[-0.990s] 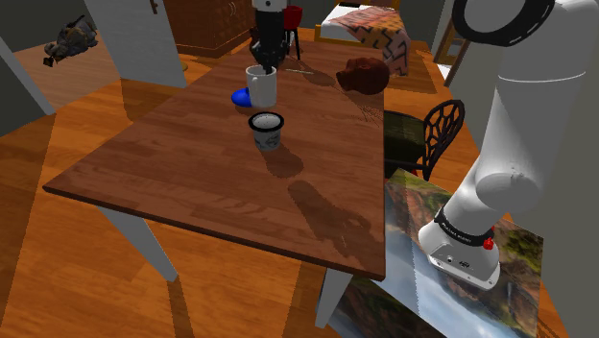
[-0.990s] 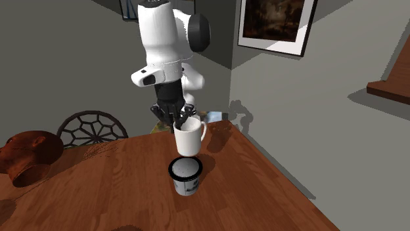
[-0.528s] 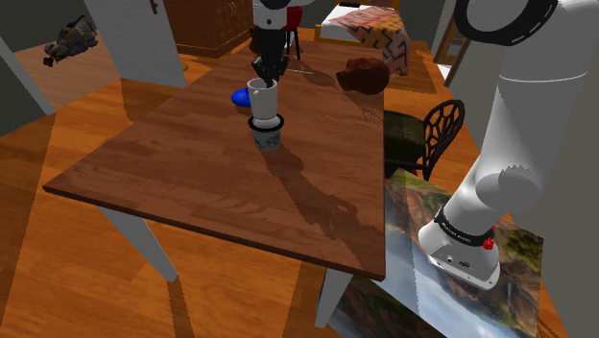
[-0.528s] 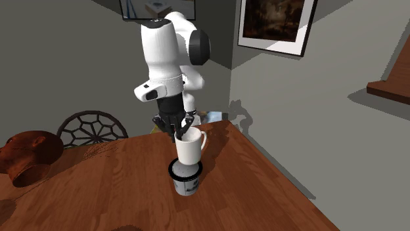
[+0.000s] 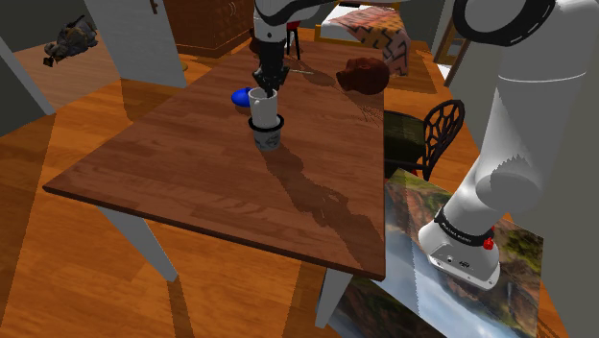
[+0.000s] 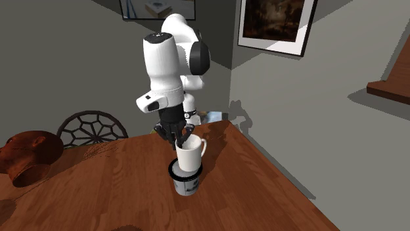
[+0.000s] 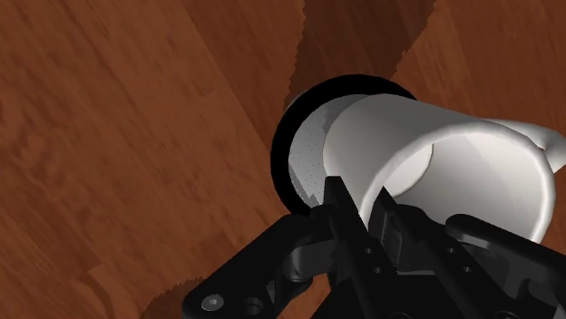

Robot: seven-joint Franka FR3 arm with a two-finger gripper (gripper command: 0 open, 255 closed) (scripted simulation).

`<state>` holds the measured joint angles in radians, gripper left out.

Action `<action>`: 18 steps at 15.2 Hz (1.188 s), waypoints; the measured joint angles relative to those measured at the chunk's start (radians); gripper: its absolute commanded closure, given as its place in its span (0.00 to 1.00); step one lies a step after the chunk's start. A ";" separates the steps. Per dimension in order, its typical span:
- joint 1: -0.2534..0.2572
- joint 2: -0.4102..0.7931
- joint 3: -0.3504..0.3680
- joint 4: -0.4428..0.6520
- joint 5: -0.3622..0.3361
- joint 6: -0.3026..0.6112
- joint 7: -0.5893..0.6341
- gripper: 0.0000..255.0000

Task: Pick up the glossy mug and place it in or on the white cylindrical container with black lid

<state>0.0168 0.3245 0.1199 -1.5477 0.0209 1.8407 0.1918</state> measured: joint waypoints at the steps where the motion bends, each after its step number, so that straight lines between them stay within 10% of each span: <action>1: 0.000 0.000 0.000 -0.001 0.000 0.001 0.000 1.00; 4: 0.000 0.000 0.000 -0.002 0.000 0.002 0.000 1.00; 5: 0.000 0.000 0.000 -0.002 0.000 0.002 0.000 0.00; 18: -0.001 0.001 -0.001 0.123 -0.001 -0.121 0.001 0.00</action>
<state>0.0158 0.3251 0.1194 -1.4247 0.0204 1.7197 0.1929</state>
